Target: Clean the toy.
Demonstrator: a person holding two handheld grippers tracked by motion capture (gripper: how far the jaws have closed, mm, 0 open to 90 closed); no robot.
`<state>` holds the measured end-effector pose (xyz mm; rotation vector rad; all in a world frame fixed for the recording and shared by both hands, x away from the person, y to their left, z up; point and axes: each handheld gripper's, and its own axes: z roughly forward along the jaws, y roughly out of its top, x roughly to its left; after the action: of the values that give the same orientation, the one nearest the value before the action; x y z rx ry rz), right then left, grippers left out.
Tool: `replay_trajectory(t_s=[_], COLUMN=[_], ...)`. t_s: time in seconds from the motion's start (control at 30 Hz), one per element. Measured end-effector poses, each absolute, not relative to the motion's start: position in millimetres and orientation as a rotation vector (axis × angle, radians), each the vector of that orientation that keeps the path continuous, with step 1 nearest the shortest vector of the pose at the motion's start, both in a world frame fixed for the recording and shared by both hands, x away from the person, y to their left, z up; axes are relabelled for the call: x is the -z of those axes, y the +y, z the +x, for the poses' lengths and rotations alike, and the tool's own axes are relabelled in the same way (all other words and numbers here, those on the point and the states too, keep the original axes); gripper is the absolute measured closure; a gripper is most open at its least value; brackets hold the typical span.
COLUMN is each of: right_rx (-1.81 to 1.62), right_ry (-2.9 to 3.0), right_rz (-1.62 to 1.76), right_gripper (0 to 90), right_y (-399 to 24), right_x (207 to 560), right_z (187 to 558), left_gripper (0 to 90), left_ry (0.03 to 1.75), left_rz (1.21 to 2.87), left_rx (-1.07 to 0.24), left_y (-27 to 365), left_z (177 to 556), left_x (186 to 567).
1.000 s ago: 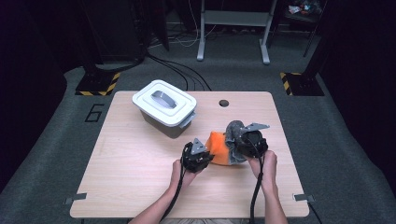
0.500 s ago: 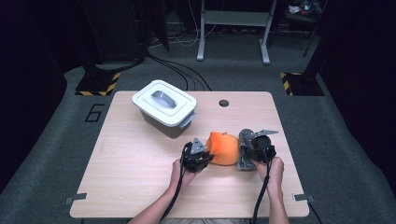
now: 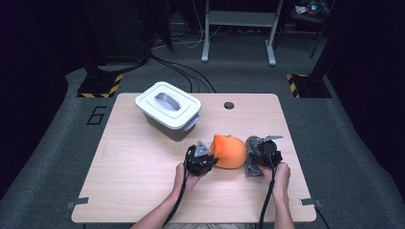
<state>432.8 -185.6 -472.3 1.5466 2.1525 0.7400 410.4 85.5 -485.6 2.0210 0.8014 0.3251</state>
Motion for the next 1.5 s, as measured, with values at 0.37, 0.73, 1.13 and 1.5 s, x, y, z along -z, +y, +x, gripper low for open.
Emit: replay_trajectory(t_s=[0.37, 0.73, 1.13, 1.5], right_rx=[-0.918, -0.903, -0.901, -0.899], right_ry=[2.123, 2.195, 2.195, 2.185], right_rz=[1.361, 1.344, 1.345, 1.348], right_gripper=[69.0, 69.4, 69.4, 69.5], right_y=[-165, -142, -148, -149], right_x=[410, 424, 426, 427], right_z=[407, 419, 426, 431], left_gripper=[79.4, 66.2, 43.7, 78.4], left_ry=[0.799, 0.81, 0.774, 0.74], left_rz=[2.02, 2.005, 2.063, 2.088], left_rx=[-0.323, -0.33, -0.41, -0.466], left_y=[86, 88, 86, 77], left_z=[410, 411, 413, 414], left_x=[486, 487, 492, 495])
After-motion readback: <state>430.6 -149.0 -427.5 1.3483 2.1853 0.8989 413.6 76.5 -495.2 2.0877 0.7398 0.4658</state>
